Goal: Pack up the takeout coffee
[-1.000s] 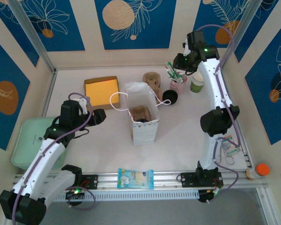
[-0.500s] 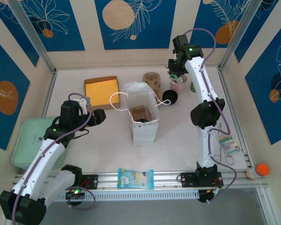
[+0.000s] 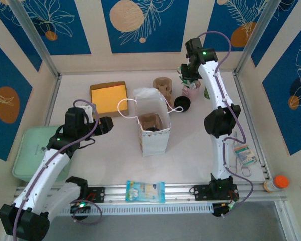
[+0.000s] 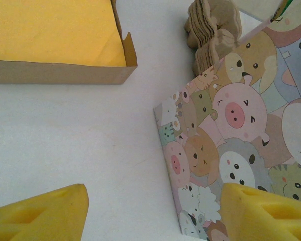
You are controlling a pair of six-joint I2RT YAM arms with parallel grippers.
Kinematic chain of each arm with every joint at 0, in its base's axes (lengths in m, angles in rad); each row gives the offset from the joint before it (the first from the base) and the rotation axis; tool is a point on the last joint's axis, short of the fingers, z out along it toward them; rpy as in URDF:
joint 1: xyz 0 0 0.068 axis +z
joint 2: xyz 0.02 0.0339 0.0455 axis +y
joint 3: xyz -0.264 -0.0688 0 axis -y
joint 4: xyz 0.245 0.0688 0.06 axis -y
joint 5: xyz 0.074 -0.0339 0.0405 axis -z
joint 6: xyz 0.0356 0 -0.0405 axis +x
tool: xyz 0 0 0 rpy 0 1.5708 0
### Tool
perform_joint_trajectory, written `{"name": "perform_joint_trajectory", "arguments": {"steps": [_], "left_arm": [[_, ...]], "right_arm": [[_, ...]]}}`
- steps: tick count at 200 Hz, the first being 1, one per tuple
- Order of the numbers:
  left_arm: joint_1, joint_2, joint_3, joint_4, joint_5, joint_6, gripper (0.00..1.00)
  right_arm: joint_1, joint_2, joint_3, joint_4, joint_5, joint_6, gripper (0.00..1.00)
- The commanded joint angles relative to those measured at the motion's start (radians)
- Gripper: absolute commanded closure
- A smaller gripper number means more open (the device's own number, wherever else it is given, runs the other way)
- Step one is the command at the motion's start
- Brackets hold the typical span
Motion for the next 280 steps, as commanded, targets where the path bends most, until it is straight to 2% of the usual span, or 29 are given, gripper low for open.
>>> {"name": "perform_joint_trajectory", "arguments": {"steps": [1, 21, 62, 138, 280], "left_arm": [[0.010, -0.018, -0.001, -0.012, -0.006, 0.011, 0.30], [0.009, -0.022, -0.002, -0.016, -0.011, 0.012, 0.30], [0.010, -0.022, -0.001, -0.017, -0.014, 0.014, 0.30], [0.010, -0.027, 0.005, -0.018, -0.015, 0.017, 0.30], [0.010, -0.019, 0.027, -0.018, -0.014, 0.022, 0.30]], "right_arm": [[-0.006, 0.031, 0.014, -0.005, -0.020, -0.011, 0.75], [-0.006, 0.034, 0.016, -0.009, -0.020, -0.010, 0.77], [-0.003, 0.025, 0.018, -0.014, -0.012, -0.006, 0.88], [0.019, -0.005, 0.065, -0.062, 0.051, -0.021, 0.88], [0.071, -0.183, 0.065, -0.105, 0.136, -0.035, 0.90]]}}
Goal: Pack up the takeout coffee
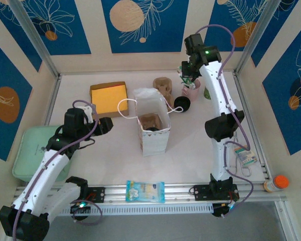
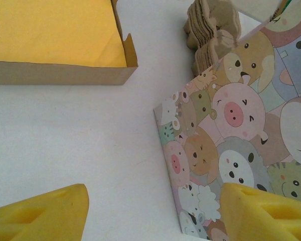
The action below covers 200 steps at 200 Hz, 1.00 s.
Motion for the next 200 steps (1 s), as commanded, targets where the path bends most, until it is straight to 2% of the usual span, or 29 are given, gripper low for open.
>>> {"name": "perform_joint_trajectory", "arguments": {"steps": [1, 100, 178, 200], "left_arm": [[0.010, -0.006, 0.026, -0.010, -0.009, 0.019, 0.30], [0.010, -0.019, 0.024, -0.019, -0.010, 0.017, 0.30], [0.010, -0.006, 0.019, -0.006, -0.011, 0.017, 0.31], [0.010, 0.004, 0.018, 0.002, -0.007, 0.017, 0.31]], "right_arm": [[0.011, -0.072, 0.023, -0.026, 0.023, -0.010, 0.91], [0.058, -0.208, -0.018, -0.050, 0.059, -0.017, 0.91], [0.153, -0.436, -0.170, 0.029, 0.087, -0.046, 0.93], [0.168, -0.509, -0.194, 0.060, 0.037, -0.053, 0.92]]}}
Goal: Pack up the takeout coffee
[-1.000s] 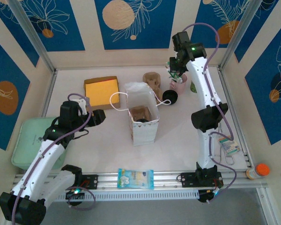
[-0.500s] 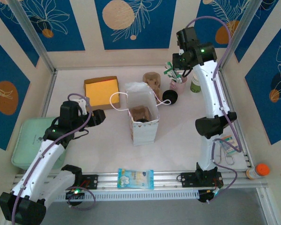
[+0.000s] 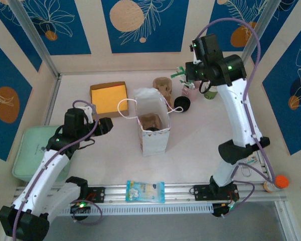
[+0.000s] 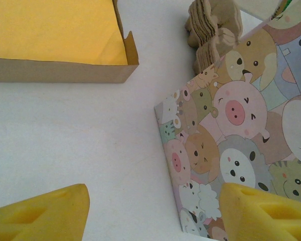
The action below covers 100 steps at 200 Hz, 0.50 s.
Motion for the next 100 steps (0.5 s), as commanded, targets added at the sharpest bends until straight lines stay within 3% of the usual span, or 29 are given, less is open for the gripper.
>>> {"name": "perform_joint_trajectory", "arguments": {"steps": [1, 62, 100], "left_arm": [[0.009, 0.004, 0.018, 0.009, -0.007, 0.017, 0.31], [0.010, 0.018, 0.000, 0.038, -0.001, 0.009, 0.31], [0.010, 0.020, 0.003, 0.036, 0.000, 0.016, 0.31]], "right_arm": [[0.014, -0.091, -0.021, 0.050, -0.035, -0.020, 0.92], [0.044, -0.295, -0.106, 0.128, -0.295, -0.048, 0.92], [0.052, -0.343, -0.112, 0.070, -0.379, -0.045, 0.92]]}}
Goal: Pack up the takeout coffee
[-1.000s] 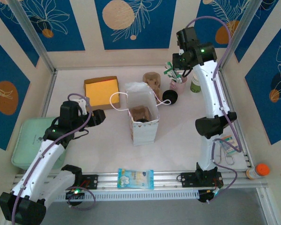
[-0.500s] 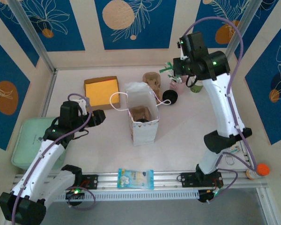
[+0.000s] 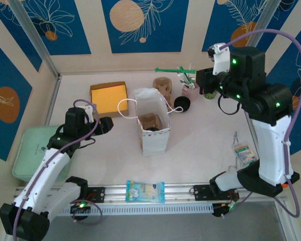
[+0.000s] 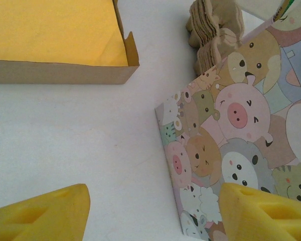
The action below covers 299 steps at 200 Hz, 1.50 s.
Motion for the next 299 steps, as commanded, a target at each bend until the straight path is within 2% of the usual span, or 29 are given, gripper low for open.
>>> {"name": "perform_joint_trajectory", "arguments": {"steps": [1, 88, 178, 299], "left_arm": [[0.010, 0.000, 0.003, 0.020, 0.000, 0.016, 0.32], [0.010, -0.010, 0.025, 0.002, 0.012, 0.005, 0.32], [0.009, -0.021, 0.020, 0.001, 0.014, -0.003, 0.32], [0.010, -0.026, 0.006, -0.003, 0.006, 0.005, 0.33]], "right_arm": [[0.007, -0.005, 0.004, -0.025, -0.103, -0.017, 0.92], [0.038, 0.090, 0.110, -0.243, -0.033, -0.001, 0.92], [0.122, 0.154, 0.062, -0.281, -0.032, 0.000, 0.92], [0.243, 0.391, 0.116, -0.315, 0.139, -0.014, 0.95]]}}
